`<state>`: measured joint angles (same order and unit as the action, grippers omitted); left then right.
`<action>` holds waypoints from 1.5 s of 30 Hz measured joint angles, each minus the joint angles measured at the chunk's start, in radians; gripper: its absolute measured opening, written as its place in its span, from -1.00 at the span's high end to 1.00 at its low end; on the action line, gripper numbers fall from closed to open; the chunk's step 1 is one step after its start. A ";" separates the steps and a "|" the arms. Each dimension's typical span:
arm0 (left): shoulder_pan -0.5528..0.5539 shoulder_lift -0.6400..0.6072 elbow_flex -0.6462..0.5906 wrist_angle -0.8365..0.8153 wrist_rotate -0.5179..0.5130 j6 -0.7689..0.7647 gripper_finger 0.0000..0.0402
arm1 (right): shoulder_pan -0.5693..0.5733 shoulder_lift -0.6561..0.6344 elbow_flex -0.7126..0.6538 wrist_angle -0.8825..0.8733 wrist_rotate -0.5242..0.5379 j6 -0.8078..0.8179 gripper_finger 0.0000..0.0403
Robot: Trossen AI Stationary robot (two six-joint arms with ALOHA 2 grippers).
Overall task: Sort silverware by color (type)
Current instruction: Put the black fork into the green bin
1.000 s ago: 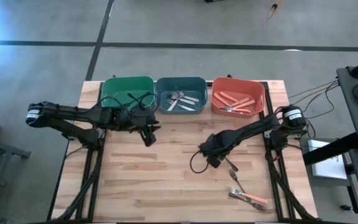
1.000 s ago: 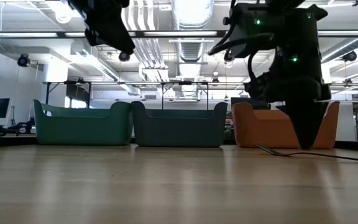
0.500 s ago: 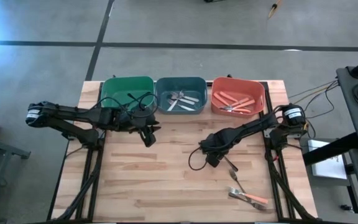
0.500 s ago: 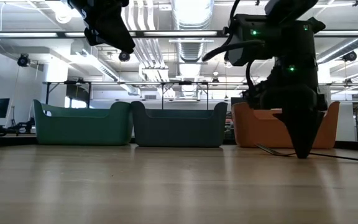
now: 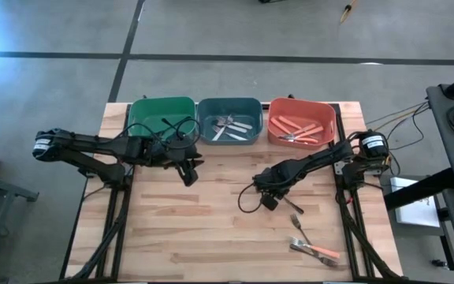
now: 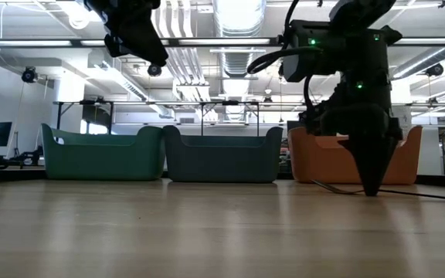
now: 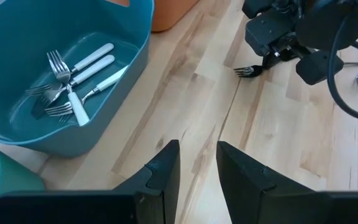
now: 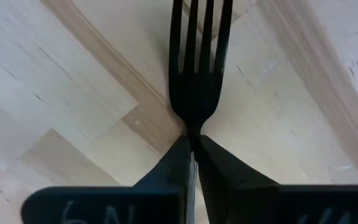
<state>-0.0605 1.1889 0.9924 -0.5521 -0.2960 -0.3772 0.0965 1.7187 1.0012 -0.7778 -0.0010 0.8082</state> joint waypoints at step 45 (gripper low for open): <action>-0.021 0.181 -0.326 1.205 -0.044 0.156 0.43 | -0.098 -0.497 0.054 0.582 0.290 -0.288 0.95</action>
<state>-0.0810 1.3700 0.6669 0.6530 -0.3397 -0.2214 -0.0012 1.2217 1.0550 -0.1955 0.2892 0.5202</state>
